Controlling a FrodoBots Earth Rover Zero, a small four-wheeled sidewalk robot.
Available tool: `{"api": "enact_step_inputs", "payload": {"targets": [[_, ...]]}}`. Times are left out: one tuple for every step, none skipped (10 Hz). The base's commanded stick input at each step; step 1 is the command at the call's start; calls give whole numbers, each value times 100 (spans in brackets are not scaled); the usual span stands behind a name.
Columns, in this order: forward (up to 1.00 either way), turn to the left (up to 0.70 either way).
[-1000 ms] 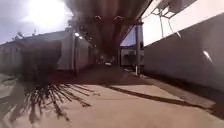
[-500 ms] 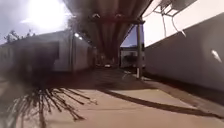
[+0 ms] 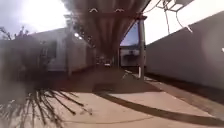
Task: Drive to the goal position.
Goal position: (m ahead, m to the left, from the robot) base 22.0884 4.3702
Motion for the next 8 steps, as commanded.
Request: {"api": "enact_step_inputs", "payload": {"targets": [[70,0],[70,0],[70,0],[70,0],[70,0],[70,0],[70,0],[70,35]]}}
